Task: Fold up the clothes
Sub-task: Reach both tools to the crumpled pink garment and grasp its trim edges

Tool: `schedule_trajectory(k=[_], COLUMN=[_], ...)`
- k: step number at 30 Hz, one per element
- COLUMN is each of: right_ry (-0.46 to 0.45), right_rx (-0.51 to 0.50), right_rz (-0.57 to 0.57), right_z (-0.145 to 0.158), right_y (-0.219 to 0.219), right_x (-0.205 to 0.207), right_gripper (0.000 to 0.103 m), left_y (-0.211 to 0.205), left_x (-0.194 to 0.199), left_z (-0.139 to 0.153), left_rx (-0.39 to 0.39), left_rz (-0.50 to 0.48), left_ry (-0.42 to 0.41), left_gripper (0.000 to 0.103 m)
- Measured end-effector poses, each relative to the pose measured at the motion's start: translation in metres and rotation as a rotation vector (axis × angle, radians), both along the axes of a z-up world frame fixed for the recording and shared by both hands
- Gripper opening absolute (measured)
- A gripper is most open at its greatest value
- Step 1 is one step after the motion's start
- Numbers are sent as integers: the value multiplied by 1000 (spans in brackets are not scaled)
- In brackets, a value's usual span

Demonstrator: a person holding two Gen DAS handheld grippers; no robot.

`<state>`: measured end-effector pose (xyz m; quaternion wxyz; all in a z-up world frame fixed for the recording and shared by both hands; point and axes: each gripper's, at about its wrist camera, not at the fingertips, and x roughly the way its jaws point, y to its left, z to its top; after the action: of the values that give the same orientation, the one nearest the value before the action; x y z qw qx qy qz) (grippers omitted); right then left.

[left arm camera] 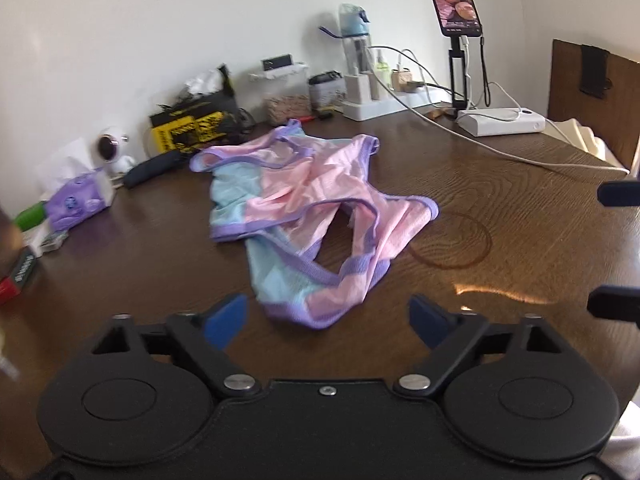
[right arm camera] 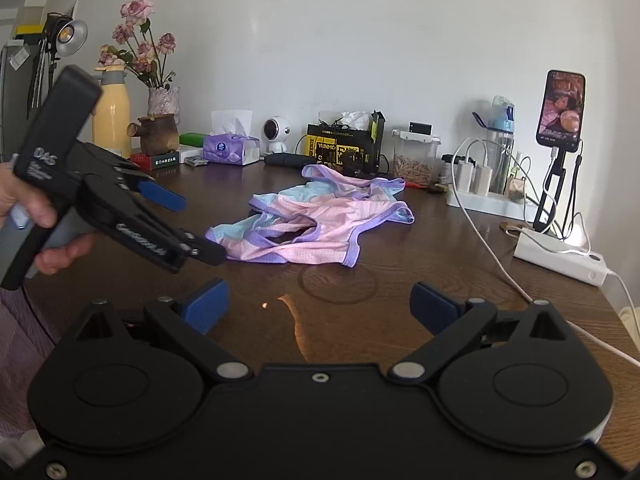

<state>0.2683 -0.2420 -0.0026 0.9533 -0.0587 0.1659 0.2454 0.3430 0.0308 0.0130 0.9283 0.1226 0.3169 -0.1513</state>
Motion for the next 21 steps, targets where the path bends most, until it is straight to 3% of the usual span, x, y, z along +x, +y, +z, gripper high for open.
schedule_trajectory(k=[5, 6, 7, 11, 14, 18, 21], right_ry=[18, 18, 20, 44, 53, 60, 78], right_rx=[-3, -5, -5, 2, -68, -185, -169], right_rz=[23, 26, 27, 34, 70, 142, 218], right_z=[-2, -2, -2, -3, 0, 8, 13], right_y=[-2, -3, -3, -4, 6, 26, 43], right_x=[15, 18, 21, 33, 48, 85, 115], right_gripper=[100, 100, 100, 100, 100, 100, 100], left_y=[-2, 1, 3, 14, 32, 53, 68], left_x=[35, 39, 44, 62, 75, 85, 98], left_z=[-10, -11, -12, -9, 2, 21, 43], left_rx=[9, -12, -32, -112, -211, -336, -427], left_rz=[-37, -27, -18, 42, 119, 184, 256], left_ry=[80, 90, 99, 113, 99, 41, -15], left_gripper=[39, 17, 6, 4, 4, 4, 4])
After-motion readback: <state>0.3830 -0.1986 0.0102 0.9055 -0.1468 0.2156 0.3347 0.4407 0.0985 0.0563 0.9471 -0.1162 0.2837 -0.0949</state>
